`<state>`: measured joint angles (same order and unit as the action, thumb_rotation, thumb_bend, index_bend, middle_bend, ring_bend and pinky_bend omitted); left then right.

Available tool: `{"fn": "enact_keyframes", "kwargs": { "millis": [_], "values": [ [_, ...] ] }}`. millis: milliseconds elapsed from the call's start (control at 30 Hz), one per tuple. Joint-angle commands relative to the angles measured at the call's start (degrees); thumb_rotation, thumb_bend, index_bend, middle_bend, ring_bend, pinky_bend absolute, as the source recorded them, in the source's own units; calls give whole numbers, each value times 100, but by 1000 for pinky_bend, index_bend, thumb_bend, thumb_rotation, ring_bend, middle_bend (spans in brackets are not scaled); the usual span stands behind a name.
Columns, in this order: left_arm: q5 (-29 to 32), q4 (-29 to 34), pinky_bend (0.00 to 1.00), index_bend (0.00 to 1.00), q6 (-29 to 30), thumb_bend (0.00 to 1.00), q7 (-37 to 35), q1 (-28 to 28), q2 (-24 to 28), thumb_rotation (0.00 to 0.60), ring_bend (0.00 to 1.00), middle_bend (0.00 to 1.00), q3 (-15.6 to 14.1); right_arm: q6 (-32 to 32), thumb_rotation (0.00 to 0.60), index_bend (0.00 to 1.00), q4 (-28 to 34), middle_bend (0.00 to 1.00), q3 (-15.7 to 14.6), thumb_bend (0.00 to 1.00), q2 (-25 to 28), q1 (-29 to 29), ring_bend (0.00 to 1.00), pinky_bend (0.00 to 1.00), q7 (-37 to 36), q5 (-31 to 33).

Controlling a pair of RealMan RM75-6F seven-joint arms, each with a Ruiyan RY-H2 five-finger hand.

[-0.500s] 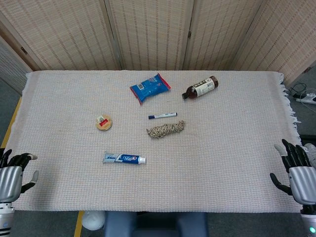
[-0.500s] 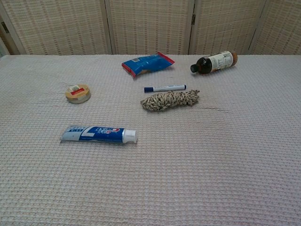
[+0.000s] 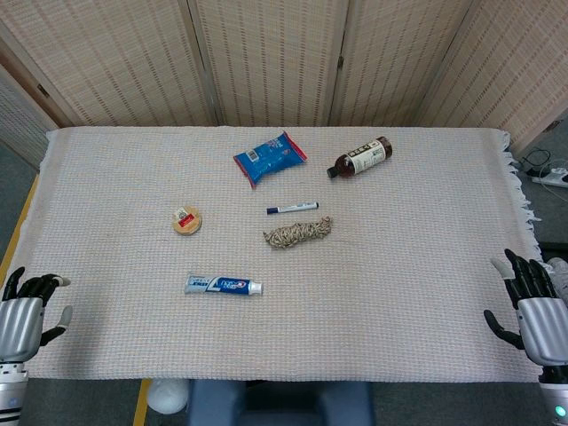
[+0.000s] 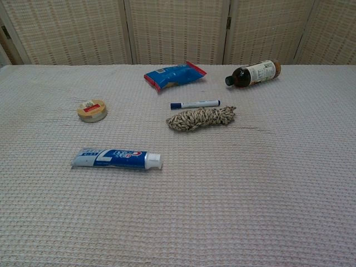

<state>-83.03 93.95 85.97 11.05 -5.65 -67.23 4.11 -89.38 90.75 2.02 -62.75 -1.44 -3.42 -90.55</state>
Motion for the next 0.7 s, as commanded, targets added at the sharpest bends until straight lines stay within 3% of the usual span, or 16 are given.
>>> {"fn": "enact_keyframes", "kwargs": {
  "millis": [33,333,533,700],
  "values": [
    [-58,-26,110,362,-17,448,18,-46,-26,600,294,324,11,9,600,0,14,0,2,376,29,8,27,0,-5,25],
    [-790,-255,104,362,-268,448,98,-610,-225,600,292,337,83,45,600,0,98,0,57,376,141,-39,27,0,-24,48],
    [-1225,-469,105,315,-928,439,-145,-1334,-520,600,287,338,143,105,600,0,103,0,83,376,149,-84,26,0,-28,74],
    [-1316,-653,100,246,-1604,359,19,-1909,-917,600,256,332,168,172,600,0,97,0,94,376,142,-113,26,0,-12,123]
  ]
}}
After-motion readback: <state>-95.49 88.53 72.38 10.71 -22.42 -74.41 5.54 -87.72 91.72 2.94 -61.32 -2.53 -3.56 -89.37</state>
